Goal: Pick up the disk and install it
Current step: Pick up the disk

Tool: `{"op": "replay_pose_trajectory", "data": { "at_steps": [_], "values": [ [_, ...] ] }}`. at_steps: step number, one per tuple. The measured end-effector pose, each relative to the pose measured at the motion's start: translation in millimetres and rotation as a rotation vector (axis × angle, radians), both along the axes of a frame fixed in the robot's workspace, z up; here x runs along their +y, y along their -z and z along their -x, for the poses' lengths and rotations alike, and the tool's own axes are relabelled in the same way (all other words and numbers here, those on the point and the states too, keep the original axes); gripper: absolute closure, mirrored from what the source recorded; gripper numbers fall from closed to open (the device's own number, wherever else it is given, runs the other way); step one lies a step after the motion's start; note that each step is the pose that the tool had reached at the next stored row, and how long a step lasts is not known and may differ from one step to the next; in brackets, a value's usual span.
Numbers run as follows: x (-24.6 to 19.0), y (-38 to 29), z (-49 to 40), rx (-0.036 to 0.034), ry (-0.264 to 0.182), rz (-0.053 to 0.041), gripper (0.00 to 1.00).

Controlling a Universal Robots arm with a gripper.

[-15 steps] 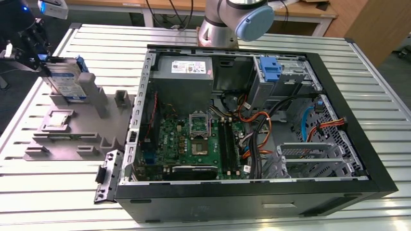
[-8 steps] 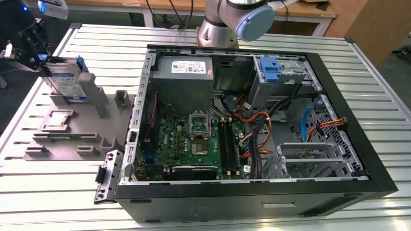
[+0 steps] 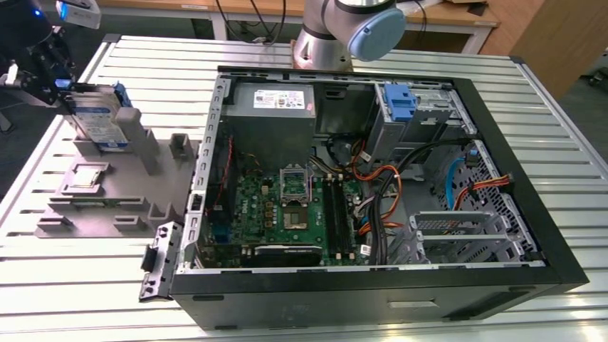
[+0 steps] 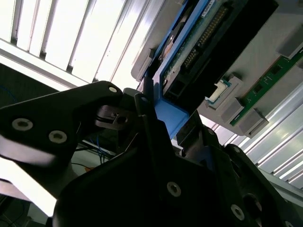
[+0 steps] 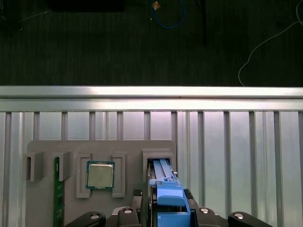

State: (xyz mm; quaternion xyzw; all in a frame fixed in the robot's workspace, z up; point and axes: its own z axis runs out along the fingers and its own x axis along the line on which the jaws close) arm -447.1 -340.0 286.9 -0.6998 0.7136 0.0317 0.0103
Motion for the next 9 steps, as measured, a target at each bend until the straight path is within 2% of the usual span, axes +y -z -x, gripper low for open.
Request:
{"op": "replay_pose_trajectory", "data": {
  "at_steps": [5,6,9],
  "values": [
    [0.0,0.0,0.0,0.0,0.0,0.0,0.57],
    [0.0,0.0,0.0,0.0,0.0,0.0,0.63],
    [0.0,0.0,0.0,0.0,0.0,0.0,0.63]
  ]
}}
